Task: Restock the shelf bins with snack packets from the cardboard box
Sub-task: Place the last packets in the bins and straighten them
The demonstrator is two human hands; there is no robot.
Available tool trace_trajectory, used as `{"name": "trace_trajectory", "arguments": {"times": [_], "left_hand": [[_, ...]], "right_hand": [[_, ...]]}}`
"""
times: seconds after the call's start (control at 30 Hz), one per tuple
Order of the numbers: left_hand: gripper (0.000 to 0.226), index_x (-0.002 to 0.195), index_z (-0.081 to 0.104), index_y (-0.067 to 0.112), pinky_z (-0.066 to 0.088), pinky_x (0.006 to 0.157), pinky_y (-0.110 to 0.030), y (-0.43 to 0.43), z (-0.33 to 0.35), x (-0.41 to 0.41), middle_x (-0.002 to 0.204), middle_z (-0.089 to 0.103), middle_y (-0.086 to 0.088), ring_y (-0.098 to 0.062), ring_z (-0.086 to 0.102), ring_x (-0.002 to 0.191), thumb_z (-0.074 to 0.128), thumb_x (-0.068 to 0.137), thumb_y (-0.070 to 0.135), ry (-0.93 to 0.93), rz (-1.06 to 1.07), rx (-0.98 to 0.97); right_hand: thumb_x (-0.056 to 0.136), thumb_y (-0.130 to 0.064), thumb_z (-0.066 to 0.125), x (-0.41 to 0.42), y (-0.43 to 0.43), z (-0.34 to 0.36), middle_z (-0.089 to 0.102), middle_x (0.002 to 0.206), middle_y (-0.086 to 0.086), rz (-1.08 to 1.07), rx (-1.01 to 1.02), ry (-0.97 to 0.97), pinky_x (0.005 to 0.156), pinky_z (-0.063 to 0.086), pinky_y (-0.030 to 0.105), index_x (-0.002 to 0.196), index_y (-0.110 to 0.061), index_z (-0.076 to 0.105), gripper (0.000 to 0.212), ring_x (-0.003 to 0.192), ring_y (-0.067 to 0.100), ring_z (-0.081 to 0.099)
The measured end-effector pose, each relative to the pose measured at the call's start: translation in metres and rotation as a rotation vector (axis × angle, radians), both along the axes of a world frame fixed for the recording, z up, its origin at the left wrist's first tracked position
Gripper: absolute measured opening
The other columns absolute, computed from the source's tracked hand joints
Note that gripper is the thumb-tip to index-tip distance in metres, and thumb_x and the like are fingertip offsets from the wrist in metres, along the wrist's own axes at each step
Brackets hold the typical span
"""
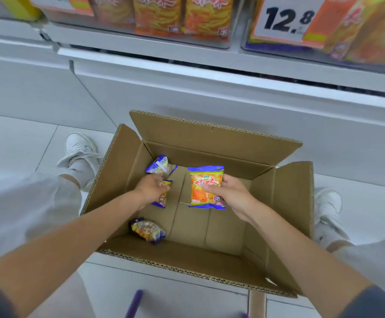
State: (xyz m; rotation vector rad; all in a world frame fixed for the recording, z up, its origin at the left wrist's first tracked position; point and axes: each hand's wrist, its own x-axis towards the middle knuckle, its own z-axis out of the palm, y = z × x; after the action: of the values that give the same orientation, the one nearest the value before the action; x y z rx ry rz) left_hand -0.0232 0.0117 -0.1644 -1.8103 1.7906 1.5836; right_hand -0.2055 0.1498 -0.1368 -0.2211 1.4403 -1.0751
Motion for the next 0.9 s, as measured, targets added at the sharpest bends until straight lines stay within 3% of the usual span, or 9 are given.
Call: {"name": "trace_trajectory", "arguments": {"times": [0.13,0.27,0.37,0.53,0.63,0.77,0.9], "left_hand": [[0.045,0.123,0.059,0.007,0.046,0.092,-0.032,-0.006,-0.054,0.015,0.121,0.064,-0.01,-0.026,0.06,0.111,0.073,0.086,0.027,-0.157,0.002,0.049],[0.071,0.133,0.045,0.004,0.045,0.1,-0.038,-0.008,-0.1,0.013,0.131,0.057,-0.014,-0.03,0.054,0.12,0.079,0.078,0.034,-0.289,-0.054,-0.086],[0.062,0.126,0.055,0.001,0.045,0.096,-0.036,-0.006,-0.112,0.01,0.127,0.06,-0.017,-0.032,0.055,0.119,0.075,0.081,0.039,-0.386,-0.139,-0.131],[0.063,0.123,0.048,0.008,0.046,0.098,-0.04,-0.001,-0.094,-0.002,0.123,0.061,-0.01,-0.028,0.058,0.115,0.085,0.071,0.013,-0.1,-0.005,-0.08],[0.066,0.12,0.049,0.01,0.05,0.098,-0.044,0.003,-0.062,-0.014,0.119,0.064,-0.008,-0.022,0.063,0.109,0.088,0.067,0.014,0.111,-0.006,0.027],[0.042,0.122,0.056,0.013,0.057,0.084,-0.025,0.018,0.009,-0.042,0.12,0.068,-0.006,-0.017,0.067,0.107,0.072,0.084,0.004,0.347,-0.105,0.245],[0.042,0.118,0.056,0.011,0.046,0.105,-0.046,0.019,0.085,-0.057,0.117,0.064,-0.011,-0.027,0.059,0.108,0.061,0.077,0.012,0.495,-0.053,0.505]], "right_hand": [[0.08,-0.006,0.078,-0.004,0.014,-0.01,0.074,0.107,0.007,-0.044,0.047,0.076,0.067,0.058,0.022,0.112,-0.006,0.064,0.036,0.09,0.017,0.073],[0.078,-0.008,0.079,-0.009,0.015,-0.021,0.073,0.107,0.003,0.036,0.075,0.11,0.078,0.059,0.027,0.112,-0.009,0.063,0.038,0.095,0.017,0.071],[0.079,-0.01,0.08,-0.011,0.016,-0.029,0.073,0.107,0.002,0.064,0.105,0.149,0.083,0.058,0.03,0.112,-0.01,0.063,0.037,0.096,0.015,0.071],[0.079,-0.007,0.078,-0.019,0.019,-0.034,0.073,0.108,0.008,0.008,0.094,0.164,0.08,0.059,0.03,0.112,-0.007,0.065,0.036,0.096,0.02,0.071],[0.08,-0.009,0.078,-0.023,0.018,-0.027,0.072,0.112,0.011,-0.015,0.048,0.059,0.082,0.058,0.031,0.116,-0.005,0.065,0.039,0.099,0.023,0.071],[0.085,-0.013,0.073,-0.02,0.014,0.004,0.071,0.116,0.011,0.012,-0.027,-0.004,0.082,0.056,0.027,0.12,-0.005,0.063,0.038,0.101,0.021,0.069],[0.082,-0.022,0.073,-0.028,0.018,0.052,0.068,0.121,0.009,0.009,-0.135,0.008,0.092,0.054,0.034,0.127,-0.009,0.056,0.049,0.108,0.023,0.067]]}}
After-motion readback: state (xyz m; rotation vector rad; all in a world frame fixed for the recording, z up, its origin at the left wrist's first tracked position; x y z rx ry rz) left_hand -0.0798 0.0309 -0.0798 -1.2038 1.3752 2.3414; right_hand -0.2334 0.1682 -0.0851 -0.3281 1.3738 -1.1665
